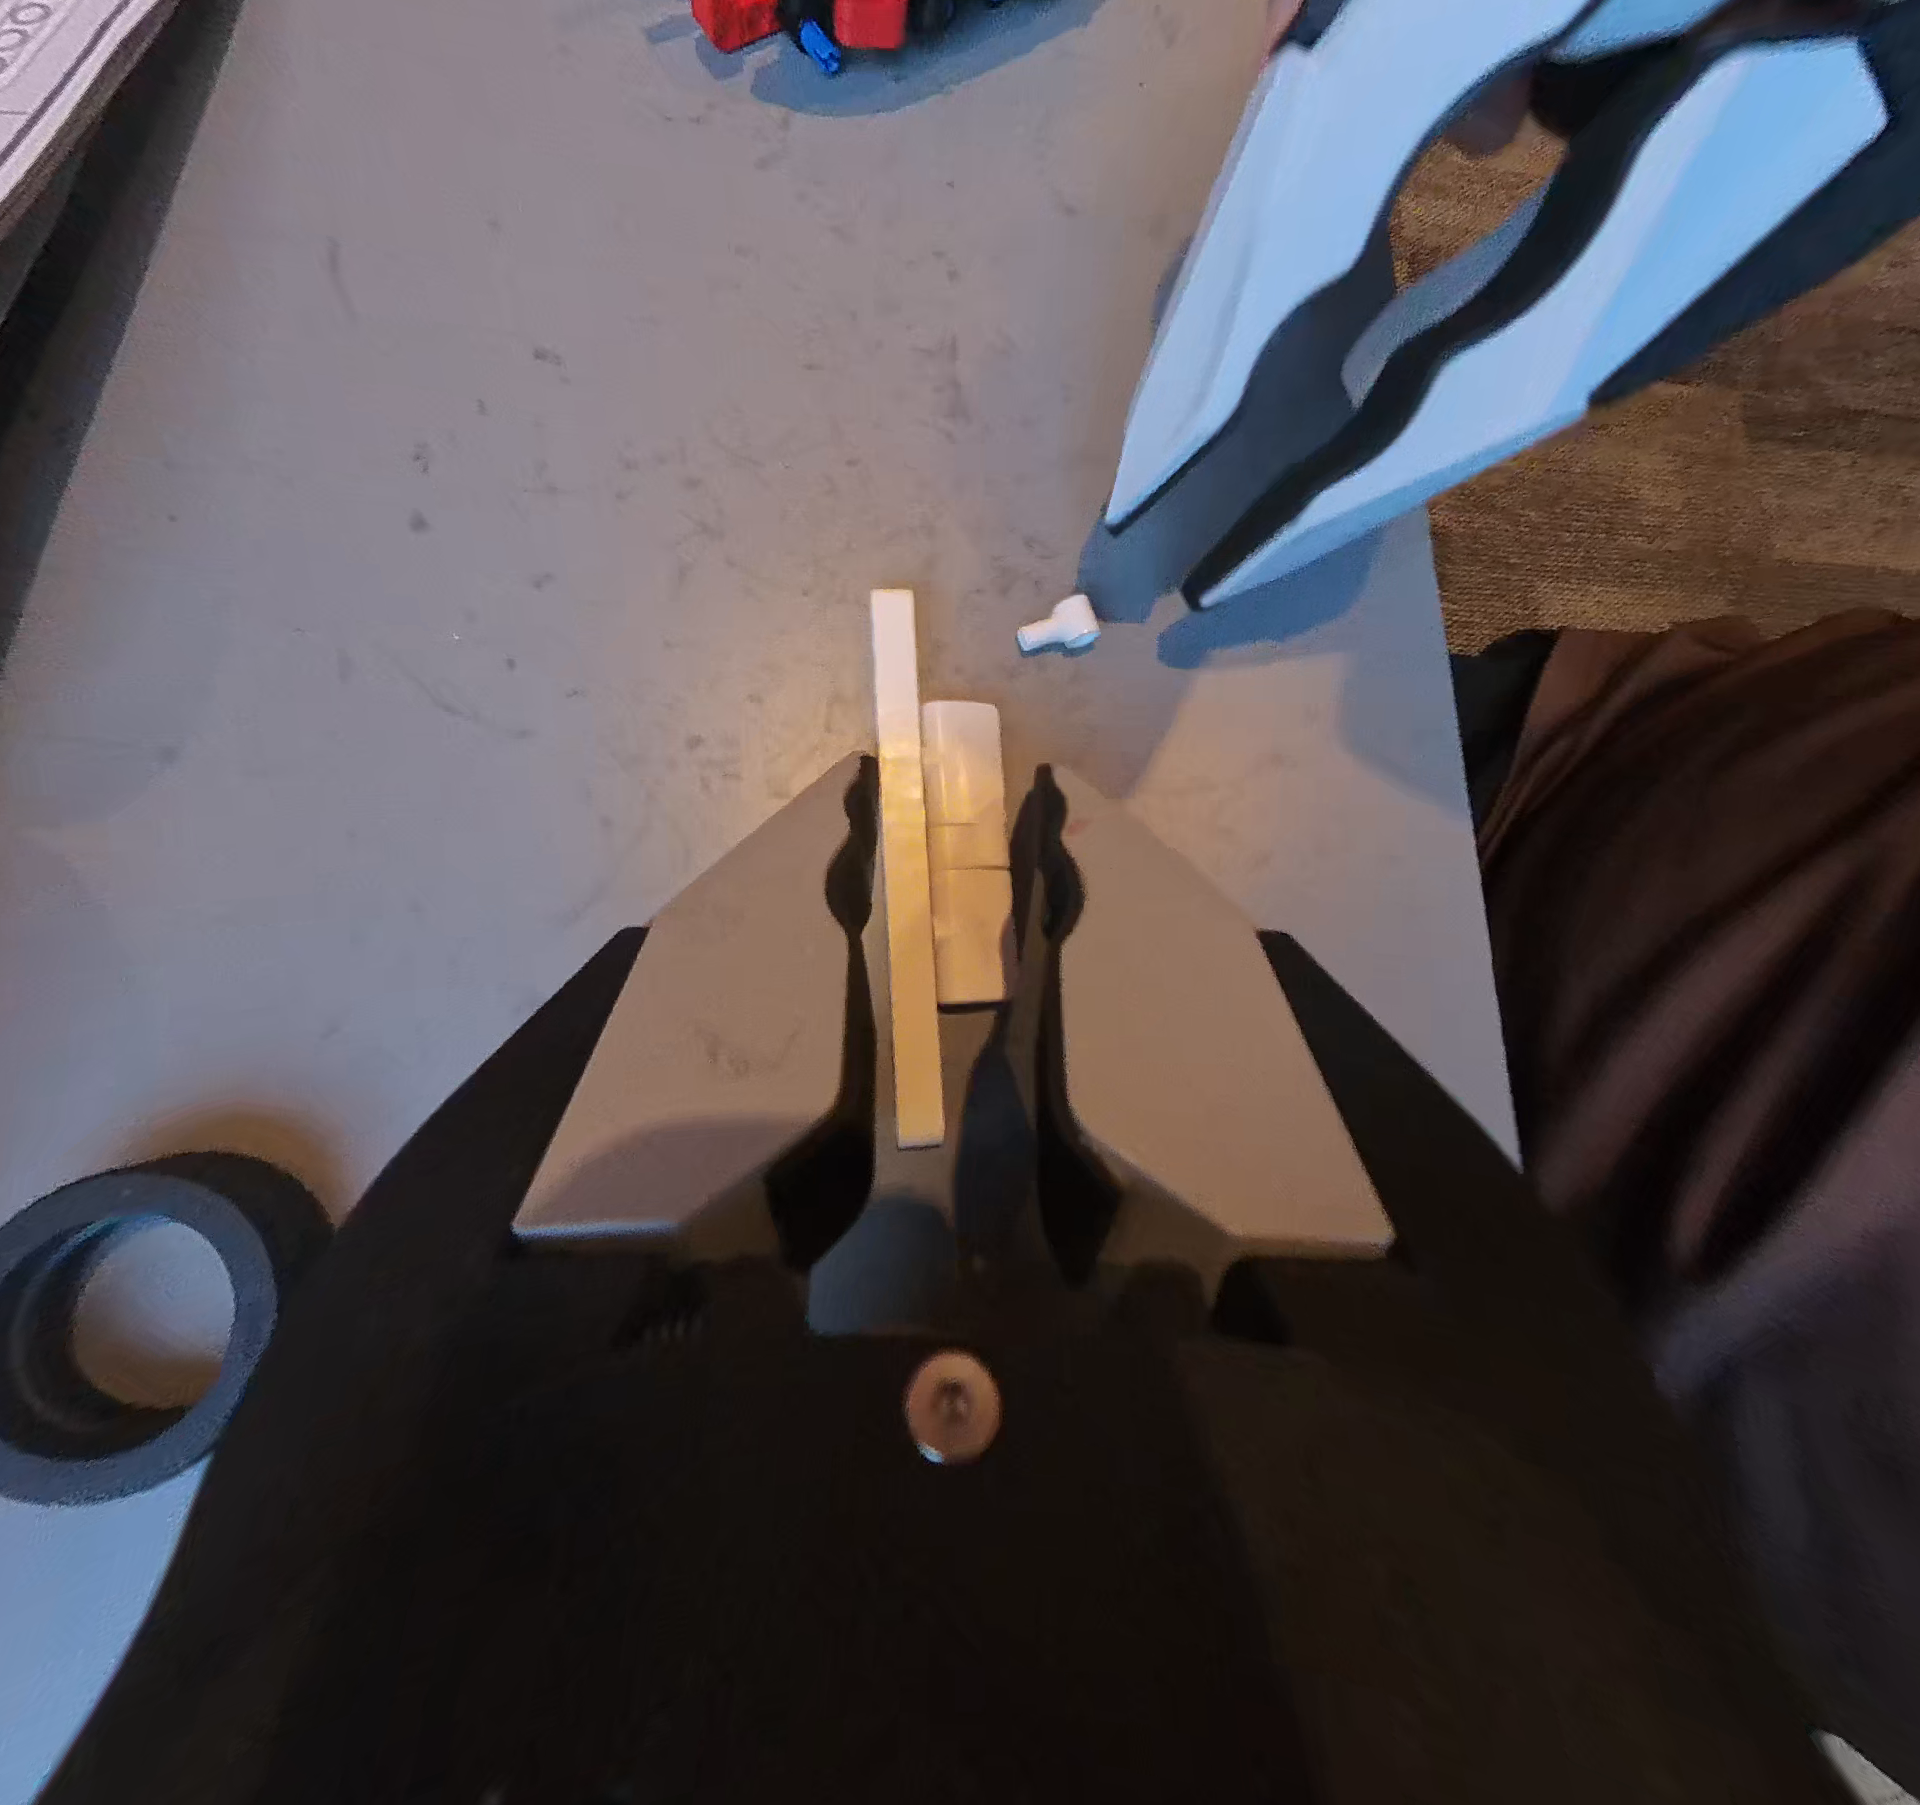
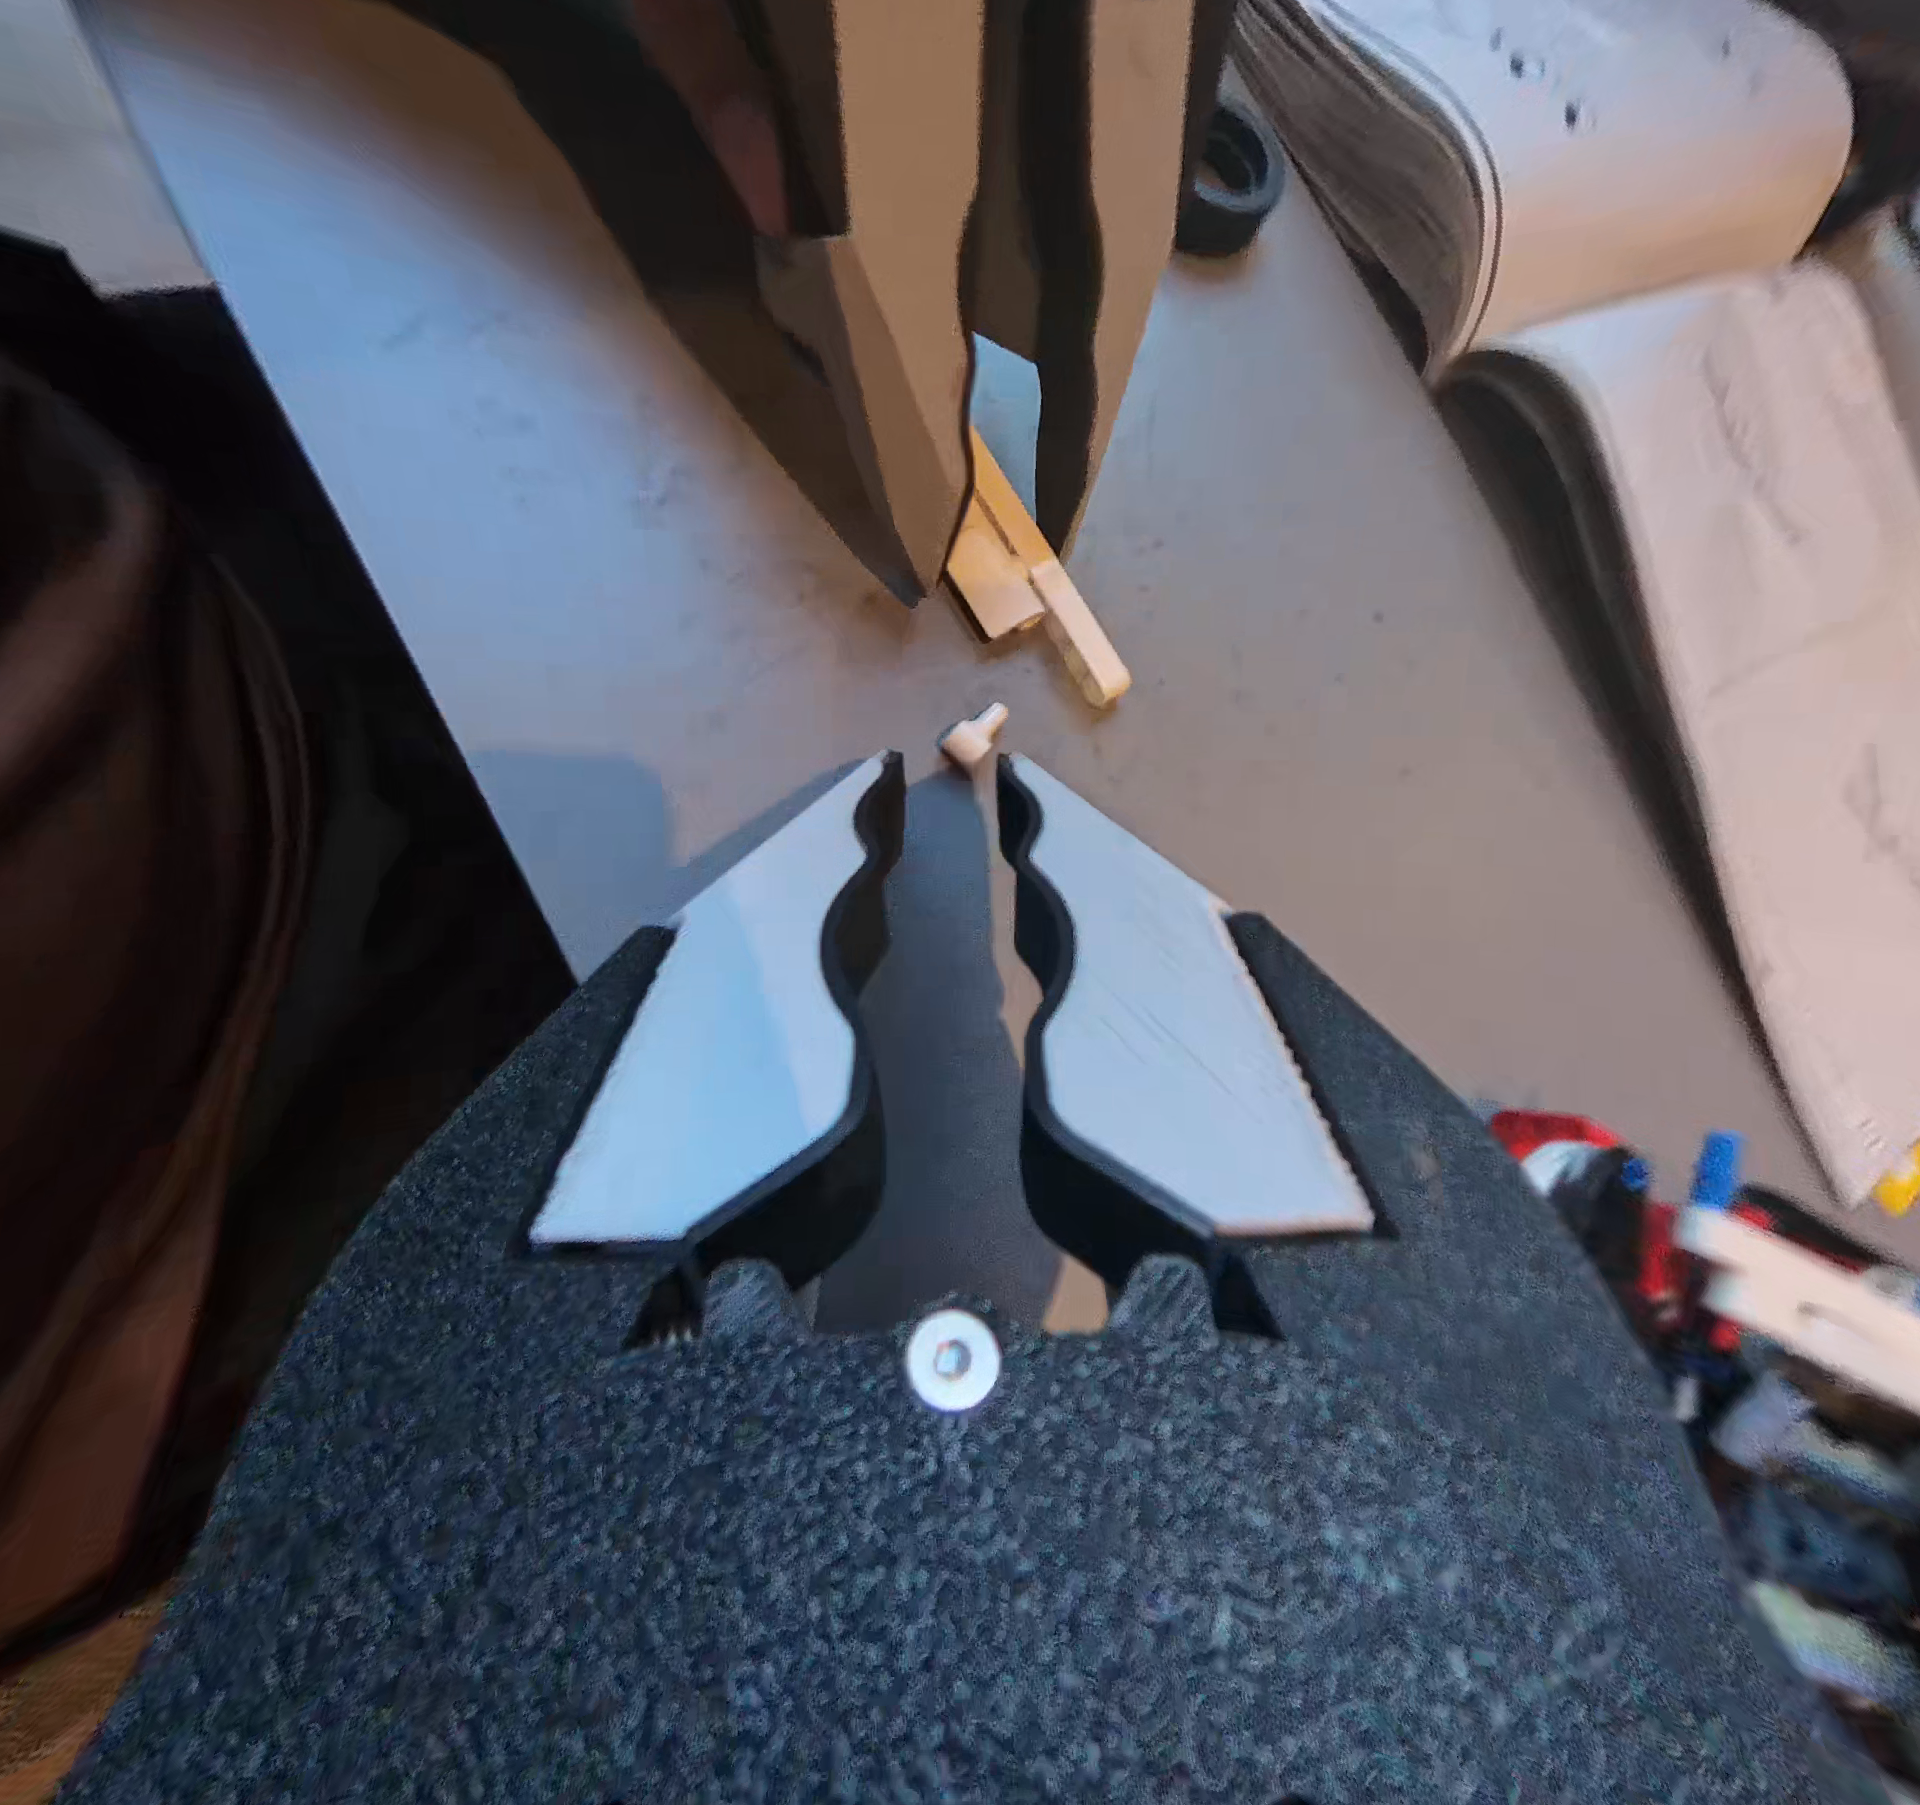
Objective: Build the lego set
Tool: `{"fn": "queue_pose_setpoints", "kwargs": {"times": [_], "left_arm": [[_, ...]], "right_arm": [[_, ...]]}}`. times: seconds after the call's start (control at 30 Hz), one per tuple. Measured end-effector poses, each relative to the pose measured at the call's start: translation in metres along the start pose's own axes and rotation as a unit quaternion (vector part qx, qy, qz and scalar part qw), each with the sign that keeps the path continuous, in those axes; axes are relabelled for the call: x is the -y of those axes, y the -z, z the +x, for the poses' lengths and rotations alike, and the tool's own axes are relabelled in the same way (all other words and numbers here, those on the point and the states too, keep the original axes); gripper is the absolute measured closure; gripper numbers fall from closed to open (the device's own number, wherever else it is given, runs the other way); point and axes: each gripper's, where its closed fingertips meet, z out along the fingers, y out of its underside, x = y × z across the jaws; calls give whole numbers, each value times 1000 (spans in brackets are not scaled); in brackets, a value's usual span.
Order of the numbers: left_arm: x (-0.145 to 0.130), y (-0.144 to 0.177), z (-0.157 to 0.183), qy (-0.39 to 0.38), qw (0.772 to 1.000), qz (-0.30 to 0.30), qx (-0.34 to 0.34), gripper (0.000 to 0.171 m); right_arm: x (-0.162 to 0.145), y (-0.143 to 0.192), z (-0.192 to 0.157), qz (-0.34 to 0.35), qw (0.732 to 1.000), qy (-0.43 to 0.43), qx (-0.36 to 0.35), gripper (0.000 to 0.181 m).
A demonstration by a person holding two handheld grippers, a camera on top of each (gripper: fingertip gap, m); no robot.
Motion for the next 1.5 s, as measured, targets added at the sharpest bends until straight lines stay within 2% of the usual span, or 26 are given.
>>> {"fn": "queue_pose_setpoints", "kwargs": {"times": [0.07,0.17,0.37,0.47,0.63,0.77,1.1,1.27,1.5], "left_arm": [[1,-1,-2,-2,1000,-2,3,150],[2,-3,2,0,1000,3,-9,150],[3,-2,3,16,999,9,-29,146],[4,-2,3,16,999,6,-31,140],[3,-4,0,-15,1000,0,4,149],[3,-4,7,-7,1000,6,-26,151],[6,-7,7,13,999,17,-28,153],[7,-8,7,26,999,20,-30,154],[8,-8,7,21,999,22,-33,154]], "right_arm": [[1,1,5,6,999,21,23,164],[4,0,5,17,996,53,65,163],[-1,-11,5,-9,986,146,78,168],[0,-14,3,-9,982,162,94,168],[-2,-19,0,-16,978,173,118,174],[0,-21,0,-13,979,165,122,175],[3,-25,2,-23,988,135,70,175],[4,-25,3,-34,983,177,24,176],[3,-25,4,-61,980,190,3,176]]}}
